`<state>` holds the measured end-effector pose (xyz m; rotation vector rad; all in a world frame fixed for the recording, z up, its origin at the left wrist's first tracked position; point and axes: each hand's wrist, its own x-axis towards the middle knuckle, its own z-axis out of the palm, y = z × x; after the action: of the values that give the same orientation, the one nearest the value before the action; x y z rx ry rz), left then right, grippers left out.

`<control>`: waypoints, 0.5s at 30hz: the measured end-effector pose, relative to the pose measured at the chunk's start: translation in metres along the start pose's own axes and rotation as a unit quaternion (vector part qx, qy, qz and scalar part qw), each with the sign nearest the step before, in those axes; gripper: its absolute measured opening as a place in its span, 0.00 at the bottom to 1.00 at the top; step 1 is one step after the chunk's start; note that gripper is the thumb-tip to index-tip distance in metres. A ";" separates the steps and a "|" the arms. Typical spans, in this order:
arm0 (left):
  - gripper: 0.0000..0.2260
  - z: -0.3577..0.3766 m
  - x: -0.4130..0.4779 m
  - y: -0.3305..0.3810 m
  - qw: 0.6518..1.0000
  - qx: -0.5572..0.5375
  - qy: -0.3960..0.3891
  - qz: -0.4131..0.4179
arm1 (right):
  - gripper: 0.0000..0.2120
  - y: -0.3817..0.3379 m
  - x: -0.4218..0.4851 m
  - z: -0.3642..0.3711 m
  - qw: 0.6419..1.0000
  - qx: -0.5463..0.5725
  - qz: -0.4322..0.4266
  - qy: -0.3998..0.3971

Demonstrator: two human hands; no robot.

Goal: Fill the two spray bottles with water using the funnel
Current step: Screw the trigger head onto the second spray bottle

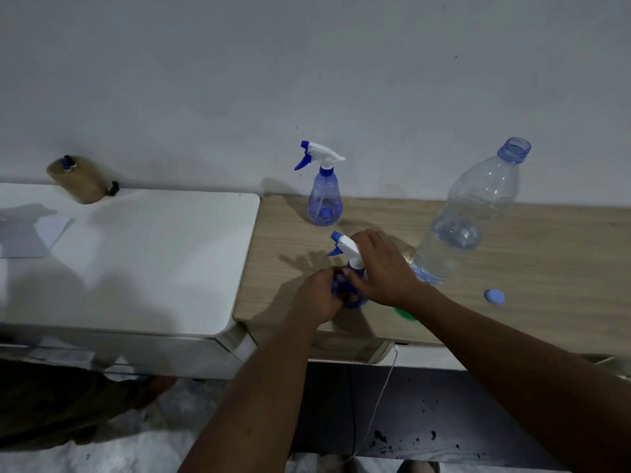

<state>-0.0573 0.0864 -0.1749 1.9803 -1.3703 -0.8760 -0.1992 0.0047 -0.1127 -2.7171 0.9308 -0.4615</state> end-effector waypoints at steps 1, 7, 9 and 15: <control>0.18 -0.001 0.000 0.001 1.000 -0.002 -0.002 0.002 | 0.20 -0.001 0.000 -0.001 1.000 0.014 0.003 -0.005; 0.18 0.001 -0.001 0.001 1.000 0.011 -0.002 -0.010 | 0.22 0.000 0.003 0.000 1.000 0.002 0.012 0.000; 0.20 0.001 0.000 0.002 1.000 0.005 -0.006 -0.010 | 0.20 0.000 0.001 -0.001 1.000 0.023 0.002 -0.010; 0.18 0.001 0.001 -0.001 1.000 0.000 -0.002 -0.011 | 0.26 -0.001 0.002 -0.003 1.000 0.000 0.022 -0.014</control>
<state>-0.0572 0.0861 -0.1762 1.9982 -1.3539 -0.8887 -0.1978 0.0041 -0.1091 -2.6893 0.9816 -0.4140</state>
